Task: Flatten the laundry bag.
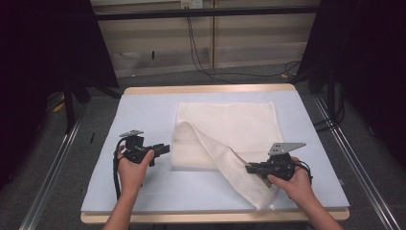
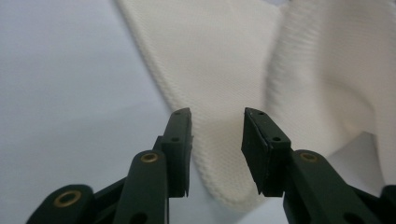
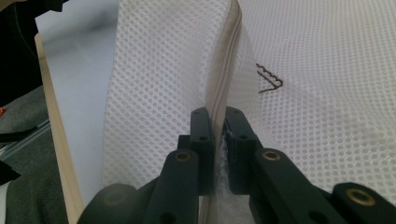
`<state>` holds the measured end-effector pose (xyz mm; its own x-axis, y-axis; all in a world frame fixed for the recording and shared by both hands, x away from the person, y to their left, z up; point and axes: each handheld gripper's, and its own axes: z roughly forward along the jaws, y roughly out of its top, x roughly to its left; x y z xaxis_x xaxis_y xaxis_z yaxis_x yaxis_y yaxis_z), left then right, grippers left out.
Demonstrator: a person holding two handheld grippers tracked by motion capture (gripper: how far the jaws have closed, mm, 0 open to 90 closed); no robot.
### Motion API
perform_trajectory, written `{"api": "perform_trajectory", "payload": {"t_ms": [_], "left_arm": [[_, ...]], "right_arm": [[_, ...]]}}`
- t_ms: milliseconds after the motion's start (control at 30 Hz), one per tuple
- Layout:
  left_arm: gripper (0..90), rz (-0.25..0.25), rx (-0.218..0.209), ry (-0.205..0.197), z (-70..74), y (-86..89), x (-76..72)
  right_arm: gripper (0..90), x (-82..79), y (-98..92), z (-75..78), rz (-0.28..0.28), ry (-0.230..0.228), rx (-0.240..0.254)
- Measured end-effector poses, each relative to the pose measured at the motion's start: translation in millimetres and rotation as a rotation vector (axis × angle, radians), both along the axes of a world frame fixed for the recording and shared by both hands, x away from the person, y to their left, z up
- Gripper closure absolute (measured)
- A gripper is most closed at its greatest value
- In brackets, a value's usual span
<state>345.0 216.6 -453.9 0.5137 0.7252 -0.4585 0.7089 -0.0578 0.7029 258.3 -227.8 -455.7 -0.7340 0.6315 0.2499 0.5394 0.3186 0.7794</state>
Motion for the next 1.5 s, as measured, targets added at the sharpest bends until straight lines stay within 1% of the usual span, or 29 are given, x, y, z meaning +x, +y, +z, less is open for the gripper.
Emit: {"api": "perform_trajectory", "payload": {"t_ms": [67,133,200,233,300,367,433,500,533,567,633,767,800,833,867,900,967,1033,1067,1100,1167,1200,1233,1267,1300,1367,1400,1433,1500], "left_arm": [[60.3,-0.004,0.004,0.025,-2.3,-0.2,2.3],[55.9,-0.037,0.024,0.045,-6.1,-4.6,4.6],[50.9,-0.028,0.028,0.05,-9.1,-9.9,6.5],[48.7,-0.03,0.016,0.058,-10.5,-11.8,7.2],[52.1,-0.047,0.003,0.066,-13.1,-15.3,7.8],[52.0,-0.059,0.024,0.077,-16.6,-21.3,6.1],[53.2,-0.093,0.076,0.093,-20.4,-24.0,5.2],[53.6,-0.095,0.093,0.106,-24.0,-26.7,3.9],[55.8,-0.106,0.094,0.12,-25.6,-27.2,3.6],[57.0,-0.103,0.101,0.112,-26.7,-27.7,2.7],[60.3,-0.103,0.124,0.091,-27.0,-28.9,1.0],[69.2,-0.1,0.19,0.033,-27.5,-33.3,-3.3],[73.0,-0.109,0.192,0.029,-27.9,-33.9,-4.0],[77.7,-0.112,0.193,0.028,-28.3,-34.3,-3.7],[81.1,-0.109,0.182,0.038,-28.4,-36.0,-3.9],[84.7,-0.12,0.193,0.041,-28.1,-36.7,-3.2],[87.9,-0.121,0.2,0.067,-25.7,-38.6,-0.1],[88.6,-0.118,0.208,0.081,-23.2,-39.3,3.6],[88.9,-0.11,0.224,0.067,-22.4,-39.9,5.7],[89.0,-0.098,0.223,0.061,-22.4,-40.2,8.0],[89.1,-0.053,0.195,0.054,-21.4,-38.1,15.3],[89.1,-0.027,0.186,0.039,-19.8,-35.9,20.5],[89.1,-0.013,0.187,0.027,-19.2,-34.4,23.8],[89.1,-0.013,0.187,0.027,-19.2,-34.4,23.8],[89.0,0.021,0.166,0.021,-19.1,-30.9,32.6],[88.7,0.047,0.123,0.039,-22.6,-27.0,37.9],[88.3,0.05,0.114,0.047,-23.9,-24.5,38.9],[86.7,0.063,0.101,0.039,-24.5,-22.5,38.5],[80.9,0.057,0.122,0.013,-23.9,-17.7,36.6]], "right_arm": [[83.5,-0.4,-0.6,-0.4,0.003,0.0,0.005],[83.5,-0.7,-0.3,-0.4,0.004,0.0,0.002],[83.4,-0.9,0.6,-0.2,0.008,-0.004,-0.005],[83.3,-0.9,0.5,0.1,0.011,-0.005,-0.008],[82.8,-1.8,1.0,1.0,0.011,-0.009,-0.016],[82.1,-2.1,1.5,1.4,0.012,-0.01,-0.018],[81.8,-2.1,1.8,1.8,0.012,-0.012,-0.018],[81.7,-1.8,1.7,2.6,0.017,-0.011,-0.015],[81.8,-2.0,1.6,3.3,0.019,-0.008,-0.015],[81.8,-2.3,1.5,4.0,0.021,-0.008,-0.017],[81.7,-3.0,0.3,5.4,0.026,-0.01,-0.013],[81.8,-3.4,-2.4,5.4,0.022,-0.004,-0.003],[81.8,-3.3,-2.5,5.2,0.023,-0.005,-0.002],[81.7,-3.1,-2.0,5.1,0.022,-0.006,-0.003],[81.8,-2.7,-1.5,5.0,0.024,-0.009,-0.006],[81.8,-2.2,-1.2,5.2,0.025,-0.009,-0.009],[81.8,-0.6,-0.5,5.3,0.023,-0.006,-0.01],[81.9,0.5,-0.5,5.4,0.023,-0.006,-0.01],[81.9,0.8,-0.3,5.4,0.025,-0.004,-0.01],[81.9,1.1,-0.2,5.7,0.026,-0.003,-0.006],[81.9,1.2,0.6,6.3,0.036,-0.007,-0.002],[81.9,1.2,1.0,6.5,0.04,-0.01,0.0],[82.0,1.1,2.3,6.9,0.055,-0.011,0.008],[82.0,0.5,3.3,7.4,0.064,-0.008,0.011],[82.0,-0.2,5.7,7.8,0.085,-0.006,0.014],[82.0,-1.8,8.6,7.9,0.103,0.001,0.008],[82.0,-2.4,10.1,7.6,0.113,0.0,0.005],[82.0,-2.8,11.1,7.2,0.122,0.002,0.003],[81.6,-3.2,11.8,6.6,0.125,0.001,0.002]]}}
